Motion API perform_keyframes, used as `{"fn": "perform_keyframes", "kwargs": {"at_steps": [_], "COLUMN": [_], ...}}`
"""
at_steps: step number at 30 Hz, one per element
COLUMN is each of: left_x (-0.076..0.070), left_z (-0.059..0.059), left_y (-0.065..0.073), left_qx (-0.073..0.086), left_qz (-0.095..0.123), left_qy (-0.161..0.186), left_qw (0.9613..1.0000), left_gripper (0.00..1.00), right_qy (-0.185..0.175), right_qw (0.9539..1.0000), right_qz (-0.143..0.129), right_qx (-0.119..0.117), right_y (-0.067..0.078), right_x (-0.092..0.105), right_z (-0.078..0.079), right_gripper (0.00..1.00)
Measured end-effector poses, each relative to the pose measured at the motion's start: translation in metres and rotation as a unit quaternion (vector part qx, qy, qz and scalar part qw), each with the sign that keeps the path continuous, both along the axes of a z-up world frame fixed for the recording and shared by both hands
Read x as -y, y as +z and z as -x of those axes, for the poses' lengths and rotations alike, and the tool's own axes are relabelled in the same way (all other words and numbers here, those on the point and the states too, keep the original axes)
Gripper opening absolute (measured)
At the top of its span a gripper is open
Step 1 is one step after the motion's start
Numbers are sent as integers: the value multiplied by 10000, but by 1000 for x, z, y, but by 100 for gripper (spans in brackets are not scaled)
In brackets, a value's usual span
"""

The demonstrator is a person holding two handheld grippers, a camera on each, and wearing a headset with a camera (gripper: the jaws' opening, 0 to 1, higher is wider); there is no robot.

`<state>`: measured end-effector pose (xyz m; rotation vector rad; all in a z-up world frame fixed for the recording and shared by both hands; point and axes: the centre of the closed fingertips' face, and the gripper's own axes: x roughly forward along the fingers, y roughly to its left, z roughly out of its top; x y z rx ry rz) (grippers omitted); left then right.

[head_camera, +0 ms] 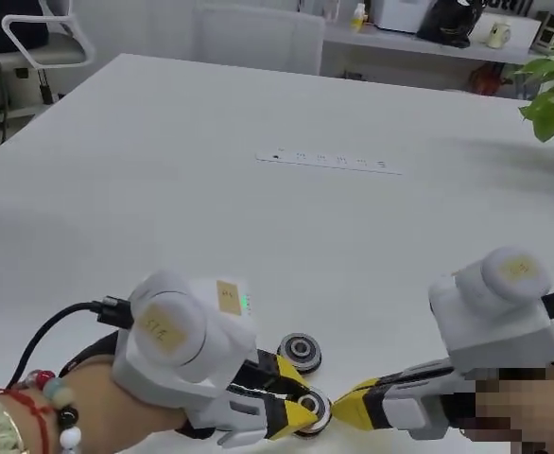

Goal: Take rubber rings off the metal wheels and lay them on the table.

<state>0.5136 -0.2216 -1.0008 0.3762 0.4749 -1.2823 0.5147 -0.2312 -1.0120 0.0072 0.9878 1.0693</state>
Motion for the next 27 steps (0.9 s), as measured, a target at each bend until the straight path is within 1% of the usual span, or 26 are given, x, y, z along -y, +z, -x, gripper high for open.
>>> {"fn": "perform_keyframes", "kwargs": {"at_steps": [1, 4, 13, 27], "left_x": [0, 0, -1, -1], "left_z": [0, 0, -1, 0], "left_y": [0, 0, 0, 0], "left_qx": [-1, 24, 66, 71], "left_qz": [-3, -34, -55, -44], "left_qy": [1, -3, -13, -13], "left_qw": [10000, 10000, 10000, 10000], "left_gripper": [14, 14, 13, 13], "right_qy": [-55, -129, -156, -117], "right_qw": [9999, 9998, 9995, 9992], "right_qz": [-66, -63, -168, -283], "right_qx": [-67, -152, -197, -266], "right_y": [1, 1, 6, 10], "right_x": [-1, -1, -6, -10], "right_z": [0, 1, 2, 5], "right_gripper": [0, 0, 0, 0]}}
